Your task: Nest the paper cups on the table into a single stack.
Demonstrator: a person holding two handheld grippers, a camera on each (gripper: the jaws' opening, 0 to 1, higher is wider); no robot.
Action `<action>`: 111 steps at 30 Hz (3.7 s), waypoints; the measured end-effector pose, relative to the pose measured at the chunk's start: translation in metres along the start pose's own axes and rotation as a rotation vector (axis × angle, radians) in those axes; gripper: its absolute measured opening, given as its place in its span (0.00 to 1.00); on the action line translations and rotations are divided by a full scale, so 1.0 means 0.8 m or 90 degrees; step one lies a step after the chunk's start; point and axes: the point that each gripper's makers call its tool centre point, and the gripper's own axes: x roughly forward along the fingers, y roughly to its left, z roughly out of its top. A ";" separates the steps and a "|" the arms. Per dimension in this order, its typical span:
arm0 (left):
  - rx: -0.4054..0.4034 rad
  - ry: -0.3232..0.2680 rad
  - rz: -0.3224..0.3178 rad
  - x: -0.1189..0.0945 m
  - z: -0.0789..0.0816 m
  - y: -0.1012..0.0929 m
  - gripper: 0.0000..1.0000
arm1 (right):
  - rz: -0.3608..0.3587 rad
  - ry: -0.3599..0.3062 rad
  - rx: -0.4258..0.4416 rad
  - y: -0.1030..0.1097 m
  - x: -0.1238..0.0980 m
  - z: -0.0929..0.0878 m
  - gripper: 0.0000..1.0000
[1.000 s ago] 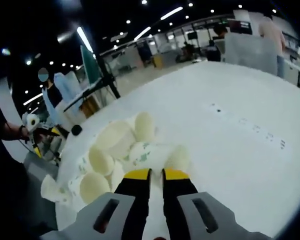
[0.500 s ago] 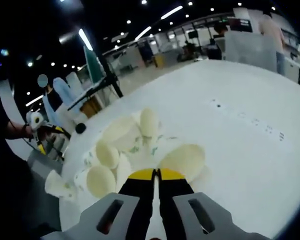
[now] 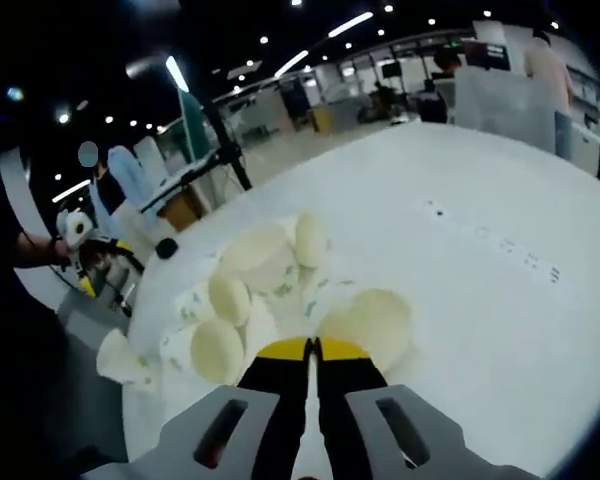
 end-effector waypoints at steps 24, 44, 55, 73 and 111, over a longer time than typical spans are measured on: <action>0.023 -0.074 -0.009 0.000 0.037 0.010 0.82 | -0.047 -0.001 -0.025 0.037 -0.064 0.018 0.00; 0.060 -0.113 -0.054 -0.005 0.058 0.008 0.82 | -0.072 -0.034 -0.040 0.147 -0.145 0.067 0.00; 0.074 -0.114 -0.076 -0.001 0.057 0.012 0.82 | -0.078 -0.121 -0.063 0.230 -0.203 0.146 0.00; 0.079 -0.122 -0.088 0.006 0.058 0.014 0.81 | 0.019 -0.070 -0.232 0.380 -0.235 0.250 0.00; 0.051 -0.109 -0.072 0.001 0.036 0.024 0.80 | 0.104 0.215 -0.408 0.373 -0.085 0.026 0.00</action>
